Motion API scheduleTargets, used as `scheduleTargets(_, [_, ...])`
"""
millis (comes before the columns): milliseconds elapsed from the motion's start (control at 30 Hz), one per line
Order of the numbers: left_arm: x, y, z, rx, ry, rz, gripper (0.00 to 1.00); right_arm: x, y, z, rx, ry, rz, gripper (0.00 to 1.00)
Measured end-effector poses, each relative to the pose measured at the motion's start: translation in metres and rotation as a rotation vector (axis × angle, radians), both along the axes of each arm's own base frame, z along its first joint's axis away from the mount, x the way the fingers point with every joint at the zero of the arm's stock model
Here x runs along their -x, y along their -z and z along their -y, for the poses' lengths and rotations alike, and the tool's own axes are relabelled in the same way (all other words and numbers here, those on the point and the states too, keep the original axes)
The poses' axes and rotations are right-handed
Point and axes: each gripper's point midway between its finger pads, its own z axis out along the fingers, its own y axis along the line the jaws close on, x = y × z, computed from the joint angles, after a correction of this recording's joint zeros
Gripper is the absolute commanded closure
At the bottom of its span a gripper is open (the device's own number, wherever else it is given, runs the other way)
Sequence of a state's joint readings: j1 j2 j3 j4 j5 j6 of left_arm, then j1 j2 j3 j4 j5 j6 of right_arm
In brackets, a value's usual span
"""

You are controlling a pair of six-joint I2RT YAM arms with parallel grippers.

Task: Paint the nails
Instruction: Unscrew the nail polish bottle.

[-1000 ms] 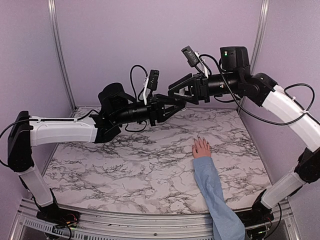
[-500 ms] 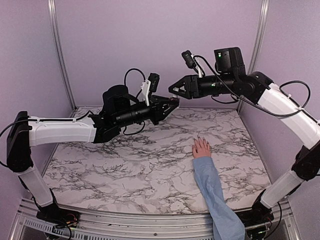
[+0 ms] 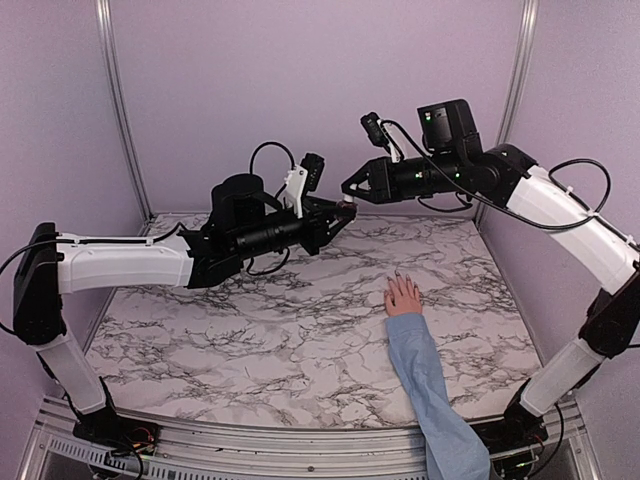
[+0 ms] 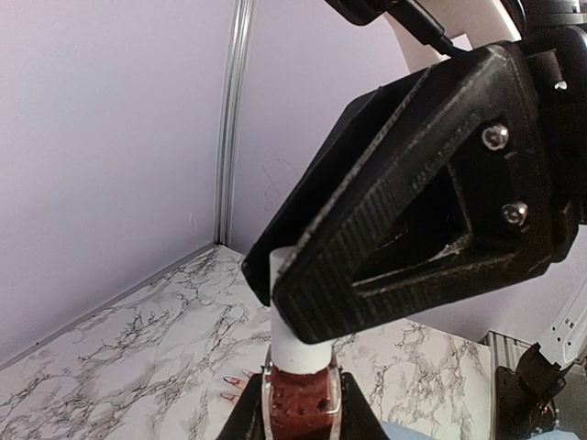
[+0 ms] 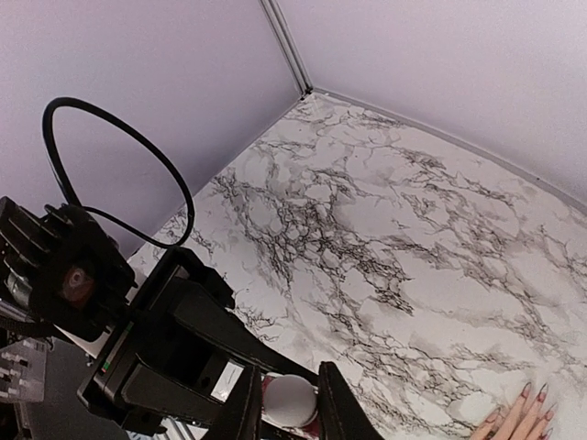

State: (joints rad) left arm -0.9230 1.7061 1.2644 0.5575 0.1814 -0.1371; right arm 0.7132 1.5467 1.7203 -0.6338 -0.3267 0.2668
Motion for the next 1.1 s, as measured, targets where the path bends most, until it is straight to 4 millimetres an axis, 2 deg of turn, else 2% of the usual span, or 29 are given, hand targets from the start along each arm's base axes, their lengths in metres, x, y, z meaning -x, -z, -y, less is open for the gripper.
scheduleTargets(133, [0.000, 0.001, 0.000, -0.007, 0.001, 0.000, 1.00, -0.001, 0.001, 0.000, 0.006, -0.004, 0.006, 0.93])
scheduleTargets(400, [0.002, -0.002, 0.001, 0.003, 0.027, -0.012, 1.00, 0.000, -0.002, -0.001, 0.003, -0.039, 0.030, 1.00])
scheduleTargets(700, [0.007, -0.005, 0.002, 0.016, 0.076, -0.017, 1.00, 0.006, -0.005, -0.002, 0.000, -0.100, 0.068, 1.00])
scheduleTargets(1100, [0.035, -0.027, 0.007, 0.101, 0.269, -0.001, 1.00, 0.036, -0.028, 0.000, -0.047, -0.258, 0.190, 0.99])
